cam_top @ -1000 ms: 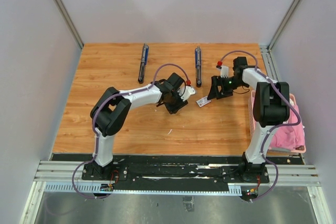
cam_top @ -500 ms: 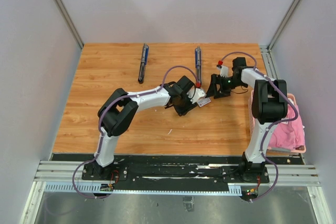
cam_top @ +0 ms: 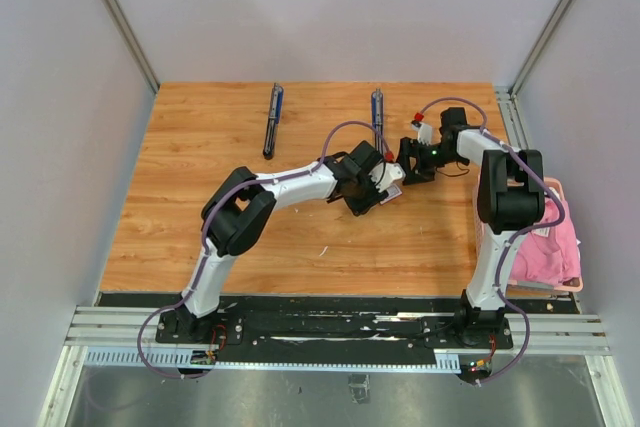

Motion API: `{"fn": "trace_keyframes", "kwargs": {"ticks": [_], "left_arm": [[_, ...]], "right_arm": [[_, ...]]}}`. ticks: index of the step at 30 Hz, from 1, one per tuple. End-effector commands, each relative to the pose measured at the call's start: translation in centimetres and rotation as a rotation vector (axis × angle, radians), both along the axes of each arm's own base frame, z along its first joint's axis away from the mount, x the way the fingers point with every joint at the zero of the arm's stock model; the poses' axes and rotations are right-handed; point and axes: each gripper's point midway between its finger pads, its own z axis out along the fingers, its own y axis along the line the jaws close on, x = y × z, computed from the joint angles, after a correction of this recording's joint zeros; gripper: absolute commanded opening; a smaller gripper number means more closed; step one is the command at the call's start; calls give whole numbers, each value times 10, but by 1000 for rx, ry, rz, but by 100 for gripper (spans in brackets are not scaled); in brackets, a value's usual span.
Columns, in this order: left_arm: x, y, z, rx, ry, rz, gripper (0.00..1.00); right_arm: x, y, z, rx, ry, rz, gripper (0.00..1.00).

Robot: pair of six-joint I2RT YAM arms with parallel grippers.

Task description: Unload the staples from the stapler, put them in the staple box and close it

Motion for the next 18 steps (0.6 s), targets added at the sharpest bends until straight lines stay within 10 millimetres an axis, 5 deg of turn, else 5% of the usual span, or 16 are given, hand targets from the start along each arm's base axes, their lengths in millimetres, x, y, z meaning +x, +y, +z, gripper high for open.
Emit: {"fn": "trace_keyframes", "kwargs": {"ticks": [1, 18], "left_arm": [[-6, -5, -17, 31, 30, -13, 47], [-10, -10, -20, 38, 29, -18, 47]], "right_arm": [[-4, 13, -9, 13, 36, 20, 78], [-12, 22, -11, 13, 43, 32, 78]]}}
